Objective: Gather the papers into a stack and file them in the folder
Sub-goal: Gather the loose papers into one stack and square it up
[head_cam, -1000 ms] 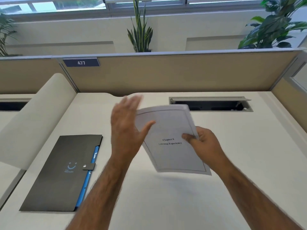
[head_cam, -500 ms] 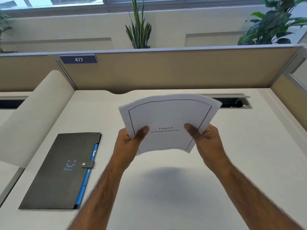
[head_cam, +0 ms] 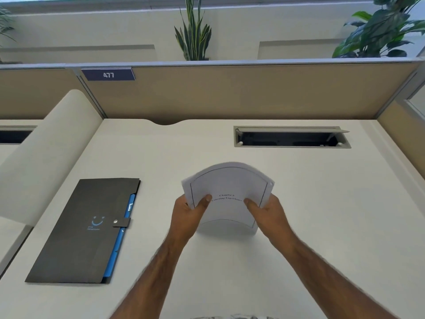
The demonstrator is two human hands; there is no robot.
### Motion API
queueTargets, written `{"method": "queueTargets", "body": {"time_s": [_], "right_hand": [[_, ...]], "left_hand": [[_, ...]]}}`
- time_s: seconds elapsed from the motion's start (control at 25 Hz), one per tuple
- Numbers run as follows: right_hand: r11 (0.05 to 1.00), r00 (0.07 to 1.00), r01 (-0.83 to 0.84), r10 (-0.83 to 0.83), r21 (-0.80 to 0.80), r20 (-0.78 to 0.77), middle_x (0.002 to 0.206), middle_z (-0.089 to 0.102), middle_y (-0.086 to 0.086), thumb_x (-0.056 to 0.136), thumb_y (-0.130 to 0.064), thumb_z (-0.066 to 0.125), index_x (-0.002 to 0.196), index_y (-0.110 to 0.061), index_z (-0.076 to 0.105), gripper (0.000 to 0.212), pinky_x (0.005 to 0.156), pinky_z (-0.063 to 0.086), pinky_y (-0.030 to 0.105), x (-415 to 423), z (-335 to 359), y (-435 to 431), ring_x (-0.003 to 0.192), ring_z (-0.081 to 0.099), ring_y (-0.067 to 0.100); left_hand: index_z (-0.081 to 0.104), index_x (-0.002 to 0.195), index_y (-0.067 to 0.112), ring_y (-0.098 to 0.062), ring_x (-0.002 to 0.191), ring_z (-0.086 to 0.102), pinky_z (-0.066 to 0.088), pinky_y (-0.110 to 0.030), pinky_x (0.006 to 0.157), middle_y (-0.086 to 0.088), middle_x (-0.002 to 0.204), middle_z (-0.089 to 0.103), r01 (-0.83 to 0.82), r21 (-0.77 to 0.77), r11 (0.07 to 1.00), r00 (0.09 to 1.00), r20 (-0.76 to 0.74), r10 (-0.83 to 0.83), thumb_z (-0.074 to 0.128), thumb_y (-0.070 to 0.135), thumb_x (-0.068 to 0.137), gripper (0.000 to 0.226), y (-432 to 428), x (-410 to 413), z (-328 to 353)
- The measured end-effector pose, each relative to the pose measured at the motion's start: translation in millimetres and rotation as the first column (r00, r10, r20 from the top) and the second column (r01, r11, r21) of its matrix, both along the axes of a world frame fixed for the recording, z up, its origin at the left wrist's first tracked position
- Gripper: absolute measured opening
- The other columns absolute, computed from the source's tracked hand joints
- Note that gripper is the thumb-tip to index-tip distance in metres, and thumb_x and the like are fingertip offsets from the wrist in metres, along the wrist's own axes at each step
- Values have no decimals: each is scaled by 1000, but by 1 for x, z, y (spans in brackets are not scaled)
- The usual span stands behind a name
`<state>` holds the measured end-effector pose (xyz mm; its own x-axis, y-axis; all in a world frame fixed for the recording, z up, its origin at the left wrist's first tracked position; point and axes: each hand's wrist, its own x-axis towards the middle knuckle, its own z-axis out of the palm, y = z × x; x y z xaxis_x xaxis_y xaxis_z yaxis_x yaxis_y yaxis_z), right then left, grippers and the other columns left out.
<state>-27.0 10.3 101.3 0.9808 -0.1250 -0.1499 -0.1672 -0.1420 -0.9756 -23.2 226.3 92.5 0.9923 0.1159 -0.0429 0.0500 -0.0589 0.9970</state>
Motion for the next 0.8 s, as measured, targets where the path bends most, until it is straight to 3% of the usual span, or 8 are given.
{"method": "queueTargets", "body": {"time_s": [0.08,0.16,0.28,0.36,0.48,0.64,0.72,0.8], "right_hand": [[998,996,-2,-4,-58,-95,102,78,2,94,-8,60,111,-17,71,22,81,58,31,0,-14,5,96,73,19],[998,991,26,-35,-65,-126,102,77,5,94,-8,58,109,-14,71,21,82,58,35,4,-25,6,94,73,21],[994,983,48,-64,-99,-170,85,74,-2,91,-12,60,94,-14,72,12,62,52,25,16,-39,7,71,65,14],[987,971,39,-74,-155,-227,72,65,-1,90,-13,61,86,-7,69,10,57,43,27,23,-51,10,63,54,17],[972,944,4,-81,-233,-321,64,43,3,88,-9,62,67,-8,46,27,57,31,30,29,-66,17,61,38,20],[933,922,-39,-104,-357,-373,61,31,1,84,-8,58,64,-18,30,36,52,22,31,33,-79,20,58,29,21],[917,918,-46,-117,-396,-378,60,29,-1,84,-9,58,63,-20,27,39,51,19,32,34,-84,18,56,25,20],[898,917,-44,-138,-438,-373,58,26,-3,84,-11,59,62,-21,24,42,51,18,32,34,-86,17,55,23,19]], "left_hand": [[78,92,33,-17,90,77,63,-35,76,6,94,81,-21,23,1000,996,-84,22,73,40,84,12,-3,-1,-13],[76,95,28,-16,89,78,63,-34,77,7,94,82,-43,12,999,988,-149,45,72,37,85,13,-1,8,-24],[75,102,22,-15,87,77,62,-30,73,4,97,81,-78,33,996,961,-263,84,74,28,90,13,4,28,-38],[75,105,12,-21,87,76,61,-33,76,-5,102,79,-92,96,991,930,-348,120,73,20,92,16,3,37,-53],[74,107,3,-32,95,73,60,-43,87,-16,107,77,-32,252,967,892,-429,142,73,16,91,20,3,40,-76],[68,105,1,-34,94,68,57,-45,87,-12,102,73,66,421,905,893,-430,135,70,19,91,23,10,45,-90],[60,118,4,-32,97,65,56,-47,89,-12,109,69,83,498,863,909,-393,139,69,20,91,33,11,44,-88],[41,147,14,-32,118,60,53,-45,96,-9,134,59,102,585,805,921,-361,146,68,24,91,63,12,39,-90]]}}
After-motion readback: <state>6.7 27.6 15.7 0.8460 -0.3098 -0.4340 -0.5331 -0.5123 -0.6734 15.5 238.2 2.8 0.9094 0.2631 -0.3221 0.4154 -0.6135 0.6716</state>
